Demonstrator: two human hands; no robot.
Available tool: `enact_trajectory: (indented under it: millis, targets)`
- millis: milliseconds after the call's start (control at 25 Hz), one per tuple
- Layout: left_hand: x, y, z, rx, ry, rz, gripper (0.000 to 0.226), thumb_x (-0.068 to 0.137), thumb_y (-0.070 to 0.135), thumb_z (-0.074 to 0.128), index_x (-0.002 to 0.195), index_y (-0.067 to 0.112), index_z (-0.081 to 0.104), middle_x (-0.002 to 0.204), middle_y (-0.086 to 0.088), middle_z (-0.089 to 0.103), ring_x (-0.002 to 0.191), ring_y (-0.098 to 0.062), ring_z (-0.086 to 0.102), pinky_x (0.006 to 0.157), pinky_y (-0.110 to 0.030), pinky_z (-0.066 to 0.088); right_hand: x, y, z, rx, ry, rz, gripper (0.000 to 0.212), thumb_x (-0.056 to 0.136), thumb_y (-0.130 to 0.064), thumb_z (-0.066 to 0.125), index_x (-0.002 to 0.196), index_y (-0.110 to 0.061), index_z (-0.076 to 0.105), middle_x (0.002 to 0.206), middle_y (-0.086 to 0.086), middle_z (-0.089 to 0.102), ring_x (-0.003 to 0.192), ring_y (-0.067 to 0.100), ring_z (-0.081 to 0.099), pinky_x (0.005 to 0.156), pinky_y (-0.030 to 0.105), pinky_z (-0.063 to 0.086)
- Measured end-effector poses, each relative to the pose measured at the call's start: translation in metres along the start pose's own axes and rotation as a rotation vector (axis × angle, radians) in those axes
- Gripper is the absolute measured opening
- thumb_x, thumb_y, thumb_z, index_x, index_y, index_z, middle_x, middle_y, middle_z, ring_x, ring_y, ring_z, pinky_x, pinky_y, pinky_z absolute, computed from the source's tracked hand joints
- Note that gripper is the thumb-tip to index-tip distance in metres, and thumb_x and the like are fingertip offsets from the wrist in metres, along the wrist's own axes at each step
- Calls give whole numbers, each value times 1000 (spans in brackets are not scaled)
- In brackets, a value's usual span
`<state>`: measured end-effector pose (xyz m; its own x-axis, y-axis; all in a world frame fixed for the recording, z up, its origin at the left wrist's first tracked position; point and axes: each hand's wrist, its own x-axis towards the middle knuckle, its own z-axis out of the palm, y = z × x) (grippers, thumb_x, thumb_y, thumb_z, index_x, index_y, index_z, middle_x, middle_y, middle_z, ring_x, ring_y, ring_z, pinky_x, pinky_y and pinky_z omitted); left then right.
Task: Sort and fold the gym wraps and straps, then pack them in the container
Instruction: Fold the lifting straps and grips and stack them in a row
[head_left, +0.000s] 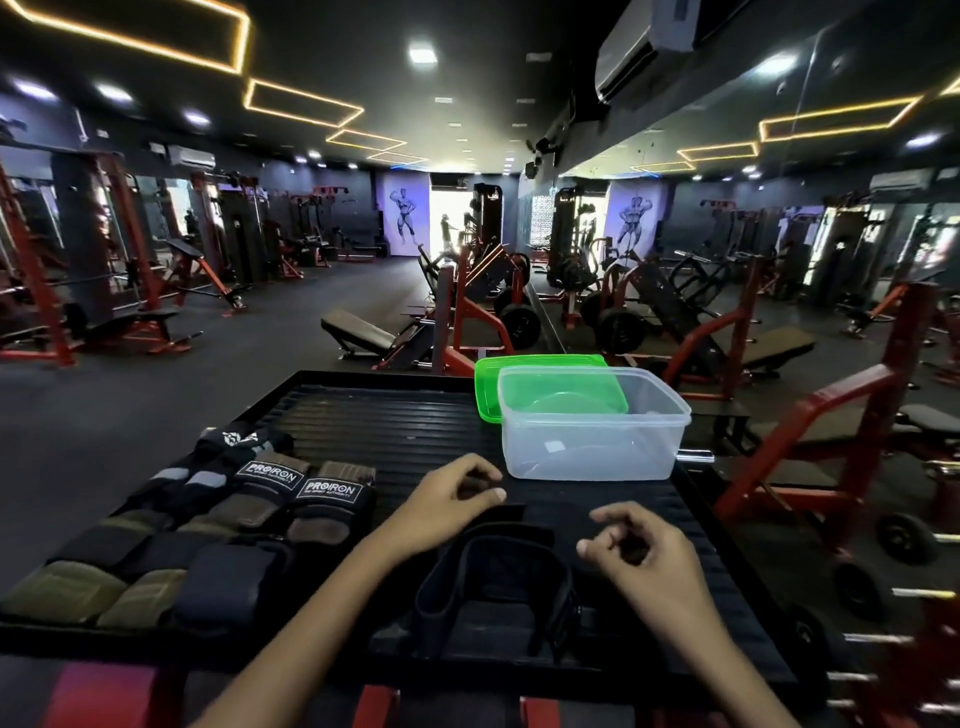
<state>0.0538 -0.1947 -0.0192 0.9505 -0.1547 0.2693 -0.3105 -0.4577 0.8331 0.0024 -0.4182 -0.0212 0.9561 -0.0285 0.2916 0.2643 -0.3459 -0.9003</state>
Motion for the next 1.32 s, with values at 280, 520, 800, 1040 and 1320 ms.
enact_trajectory:
  millis: [280,520,800,1040,1320]
  targets:
    - [-99,-6,24,360,414,386,12,76,31,58,87,31,52,100,18,51,97,0,50,87,-16,37,-40,14,37,-144,-106,-4,46,65,-24,84,95,-40,51,92,-17,64,84,-4,60,66,6,44]
    - [-103,-22,37,648,498,265,24,77,32,49,85,21,69,109,1,56,101,-15,49,90,-29,36,-42,14,50,-121,-26,-62,38,66,-10,82,79,-37,59,75,-17,68,70,-3,61,59,7,44]
    - [-43,15,-11,137,2,-42,14,80,31,70,79,26,57,75,11,64,67,-6,58,76,-28,48,-25,20,37,-147,-215,-92,57,69,6,59,97,-43,58,94,-18,69,88,-10,61,77,3,41]
    - [6,15,15,225,-444,-174,36,86,35,64,86,-1,67,75,-4,56,71,-14,48,69,-27,36,-13,26,40,-234,-134,-132,37,73,1,73,89,-32,67,78,-21,67,77,-17,58,69,0,39]
    - [-7,5,26,100,95,-222,39,96,21,51,60,4,48,61,-7,57,50,-5,62,45,-23,42,-23,32,41,-164,-110,-207,42,68,12,73,83,-27,74,75,-35,66,77,-12,64,69,3,44]
